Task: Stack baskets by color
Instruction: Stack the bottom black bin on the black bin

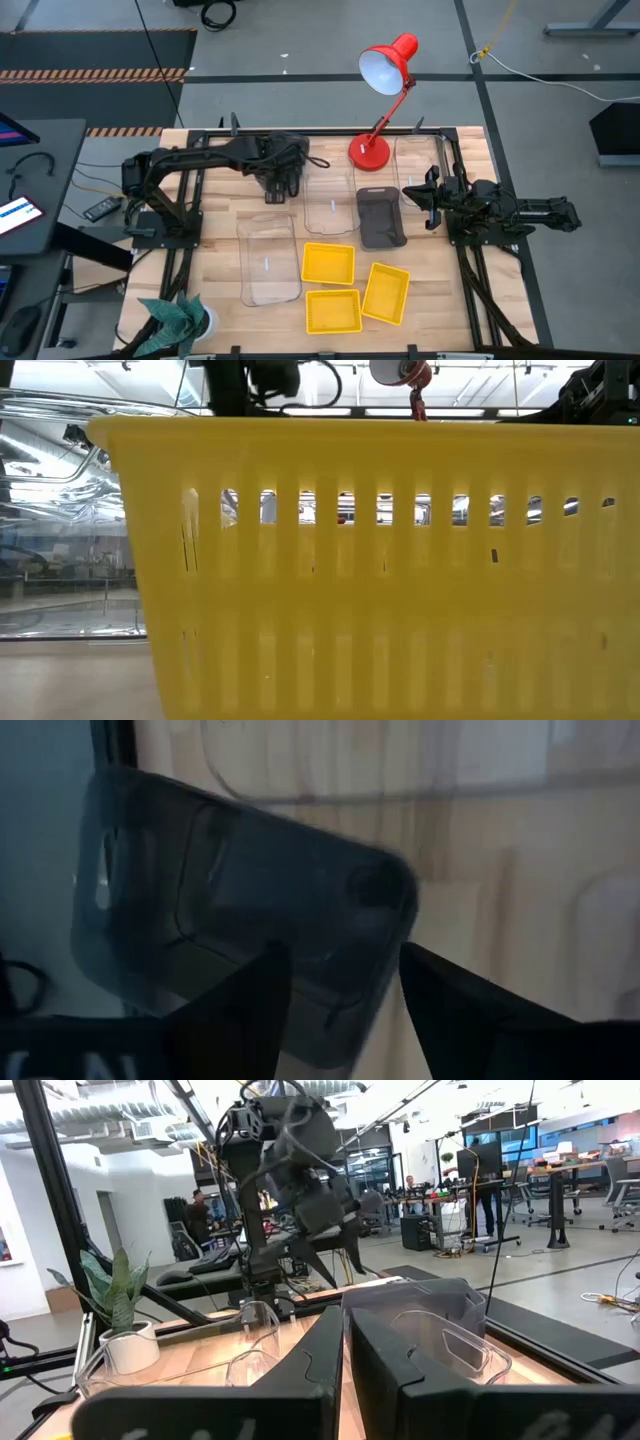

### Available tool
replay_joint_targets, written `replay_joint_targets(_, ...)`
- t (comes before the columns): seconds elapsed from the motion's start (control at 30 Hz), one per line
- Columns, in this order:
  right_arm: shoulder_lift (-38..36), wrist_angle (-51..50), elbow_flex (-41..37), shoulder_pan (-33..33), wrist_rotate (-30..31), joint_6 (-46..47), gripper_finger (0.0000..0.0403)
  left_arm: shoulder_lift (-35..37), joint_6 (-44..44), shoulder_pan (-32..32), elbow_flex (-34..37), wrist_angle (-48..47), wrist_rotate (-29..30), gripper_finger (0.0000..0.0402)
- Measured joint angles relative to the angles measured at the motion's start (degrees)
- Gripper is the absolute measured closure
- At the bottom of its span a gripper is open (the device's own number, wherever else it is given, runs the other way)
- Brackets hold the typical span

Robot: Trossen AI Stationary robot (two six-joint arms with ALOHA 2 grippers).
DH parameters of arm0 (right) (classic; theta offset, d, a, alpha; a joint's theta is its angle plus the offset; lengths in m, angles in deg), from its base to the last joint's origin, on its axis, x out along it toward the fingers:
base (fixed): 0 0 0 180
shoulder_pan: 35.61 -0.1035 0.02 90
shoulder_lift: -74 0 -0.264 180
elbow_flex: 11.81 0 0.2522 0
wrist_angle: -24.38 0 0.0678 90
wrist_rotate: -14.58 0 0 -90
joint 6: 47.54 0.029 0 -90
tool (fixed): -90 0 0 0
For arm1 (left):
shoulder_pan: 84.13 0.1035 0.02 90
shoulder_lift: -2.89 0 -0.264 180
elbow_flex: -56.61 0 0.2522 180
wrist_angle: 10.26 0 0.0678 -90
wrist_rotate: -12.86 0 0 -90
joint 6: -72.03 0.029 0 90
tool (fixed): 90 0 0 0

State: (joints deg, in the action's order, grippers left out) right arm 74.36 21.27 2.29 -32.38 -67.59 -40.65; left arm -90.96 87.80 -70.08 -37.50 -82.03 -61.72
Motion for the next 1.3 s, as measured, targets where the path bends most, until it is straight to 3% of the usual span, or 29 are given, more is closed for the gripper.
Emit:
replay_joint_targets(0.17,0.0,0.0,0.0,0.0,0.0,0.0,0.0374,0.0,-4.0,-2.2,-2.0,0.9,0.1,0.0230)
replay_joint_targets(0.4,0.0,2.2,0.0,0.0,0.0,0.0,0.0374,0.1,-3.7,-8.2,-2.8,16.2,-5.6,0.0255)
replay_joint_targets(0.63,0.1,11.0,0.0,0.0,0.0,3.5,0.0374,0.1,-6.4,-13.4,-2.8,26.2,-5.6,0.0260)
replay_joint_targets(0.77,0.2,12.6,0.0,0.2,6.5,2.7,0.0374,0.0,-6.3,-15.5,-2.8,30.5,-5.8,0.0260)
replay_joint_targets(0.87,0.8,11.2,0.0,0.2,7.4,5.1,0.0374,0.0,-10.6,-16.7,-2.8,35.4,-4.6,0.0260)
replay_joint_targets(1.0,3.8,1.1,2.4,0.2,7.3,8.8,0.0378,-2.2,-15.0,-16.9,-2.9,40.4,-5.2,0.0260)
replay_joint_targets(1.3,10.7,-6.7,8.3,0.3,6.9,11.4,0.0387,-13.0,-15.6,-19.2,-7.7,50.5,-5.0,0.0266)
